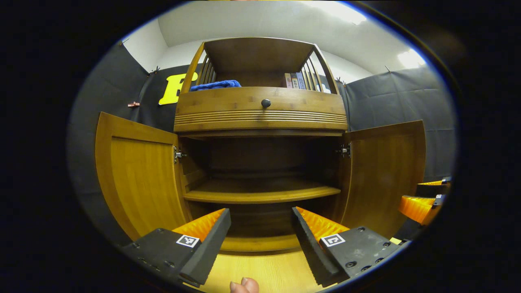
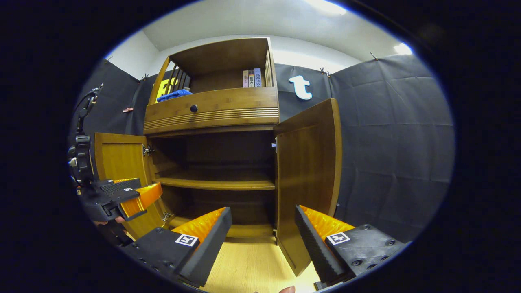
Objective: Open the right door of the double-door shoe cabinet with the right hand, and open the left door with the left hand.
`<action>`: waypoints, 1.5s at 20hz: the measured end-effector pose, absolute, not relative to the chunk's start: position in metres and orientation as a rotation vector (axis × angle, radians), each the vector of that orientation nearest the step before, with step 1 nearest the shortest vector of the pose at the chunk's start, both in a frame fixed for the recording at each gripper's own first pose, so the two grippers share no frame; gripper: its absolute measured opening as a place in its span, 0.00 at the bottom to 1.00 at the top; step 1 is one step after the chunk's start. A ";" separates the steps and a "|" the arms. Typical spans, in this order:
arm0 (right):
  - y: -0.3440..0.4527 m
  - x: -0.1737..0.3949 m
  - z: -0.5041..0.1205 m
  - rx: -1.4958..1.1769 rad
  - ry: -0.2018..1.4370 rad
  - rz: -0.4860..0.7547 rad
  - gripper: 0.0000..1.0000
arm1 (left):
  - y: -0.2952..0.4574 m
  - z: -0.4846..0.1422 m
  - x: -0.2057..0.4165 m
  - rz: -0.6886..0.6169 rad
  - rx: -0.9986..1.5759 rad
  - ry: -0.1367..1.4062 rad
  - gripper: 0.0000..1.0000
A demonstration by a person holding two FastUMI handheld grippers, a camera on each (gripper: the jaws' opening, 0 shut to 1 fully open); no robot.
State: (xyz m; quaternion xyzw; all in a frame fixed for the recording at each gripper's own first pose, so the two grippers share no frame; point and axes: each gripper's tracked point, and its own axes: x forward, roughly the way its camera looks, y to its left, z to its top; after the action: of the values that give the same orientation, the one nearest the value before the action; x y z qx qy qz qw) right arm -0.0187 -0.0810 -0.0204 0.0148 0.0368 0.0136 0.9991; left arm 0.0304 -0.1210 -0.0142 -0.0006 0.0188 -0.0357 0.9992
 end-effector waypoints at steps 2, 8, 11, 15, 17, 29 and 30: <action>-0.081 -0.019 -0.020 0.029 0.071 0.026 0.95 | -0.121 -0.015 0.030 -0.073 -0.002 0.038 0.94; -0.083 -0.023 -0.018 0.031 0.069 0.020 0.99 | -0.126 -0.015 0.026 -0.088 0.004 0.033 0.93; -0.084 -0.025 -0.018 0.031 0.068 0.018 0.96 | -0.128 -0.014 0.025 -0.091 0.007 0.030 0.94; -0.086 -0.027 -0.017 0.030 0.067 0.016 0.96 | -0.131 -0.014 0.022 -0.099 0.005 0.034 0.93; -0.087 -0.029 -0.018 0.031 0.069 0.014 0.96 | -0.132 -0.015 0.021 -0.100 0.008 0.036 0.94; -0.090 -0.040 -0.009 0.032 0.051 0.010 0.96 | -0.138 -0.006 0.010 -0.115 0.009 0.022 0.92; -0.091 -0.040 -0.009 0.031 0.051 0.009 0.96 | -0.139 -0.006 0.010 -0.117 0.008 0.021 0.92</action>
State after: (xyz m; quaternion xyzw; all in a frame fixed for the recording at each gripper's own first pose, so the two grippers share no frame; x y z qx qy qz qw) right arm -0.0398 -0.0907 -0.0088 0.0154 0.0254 0.0044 0.9995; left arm 0.0101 -0.1386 -0.0056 0.0042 0.0106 -0.0586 0.9982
